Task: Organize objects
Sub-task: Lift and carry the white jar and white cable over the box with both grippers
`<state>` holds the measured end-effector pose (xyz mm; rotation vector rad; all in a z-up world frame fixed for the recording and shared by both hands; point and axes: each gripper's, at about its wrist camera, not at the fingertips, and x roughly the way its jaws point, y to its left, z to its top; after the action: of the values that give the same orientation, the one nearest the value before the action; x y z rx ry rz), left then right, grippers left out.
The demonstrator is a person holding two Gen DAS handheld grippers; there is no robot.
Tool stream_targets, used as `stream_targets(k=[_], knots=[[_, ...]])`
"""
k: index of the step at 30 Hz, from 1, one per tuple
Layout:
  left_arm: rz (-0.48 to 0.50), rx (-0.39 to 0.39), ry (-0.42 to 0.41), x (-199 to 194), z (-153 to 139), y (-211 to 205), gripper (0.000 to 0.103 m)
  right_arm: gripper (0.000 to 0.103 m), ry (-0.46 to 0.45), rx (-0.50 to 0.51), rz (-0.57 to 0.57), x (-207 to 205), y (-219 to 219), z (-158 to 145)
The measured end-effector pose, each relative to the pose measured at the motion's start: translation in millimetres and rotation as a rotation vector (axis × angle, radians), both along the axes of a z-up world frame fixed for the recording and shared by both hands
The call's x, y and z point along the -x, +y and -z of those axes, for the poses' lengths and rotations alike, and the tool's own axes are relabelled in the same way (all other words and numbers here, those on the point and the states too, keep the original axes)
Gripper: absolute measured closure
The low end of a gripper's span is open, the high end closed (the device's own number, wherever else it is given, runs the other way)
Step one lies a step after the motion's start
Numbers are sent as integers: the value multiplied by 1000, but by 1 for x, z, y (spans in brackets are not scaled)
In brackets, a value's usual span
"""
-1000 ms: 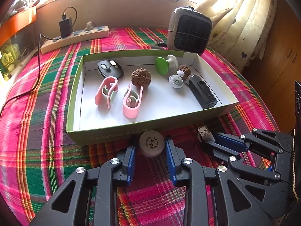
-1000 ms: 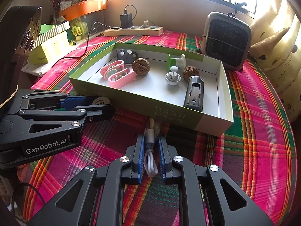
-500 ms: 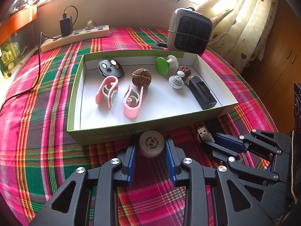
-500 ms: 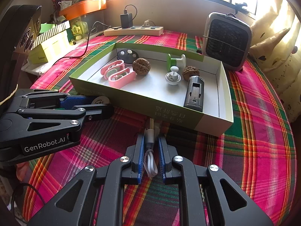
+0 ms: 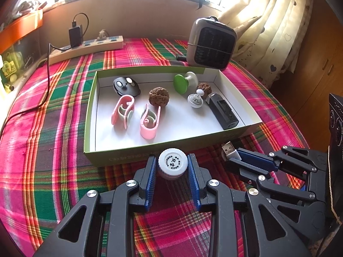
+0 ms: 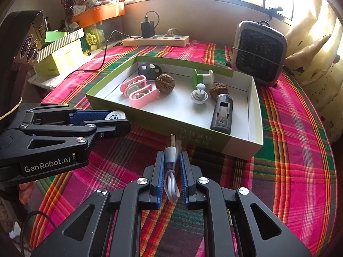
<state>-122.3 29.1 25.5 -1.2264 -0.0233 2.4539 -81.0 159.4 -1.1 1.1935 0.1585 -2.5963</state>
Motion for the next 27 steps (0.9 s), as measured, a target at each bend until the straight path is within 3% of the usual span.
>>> stream_targets(k=[13,27], knots=[[5,-19,38,7,-22,-4,78,88,21,30,-22,7,2,-18],[10,-29,31,5,-17,-6,78,91,29,36,-19,10,2,-22]])
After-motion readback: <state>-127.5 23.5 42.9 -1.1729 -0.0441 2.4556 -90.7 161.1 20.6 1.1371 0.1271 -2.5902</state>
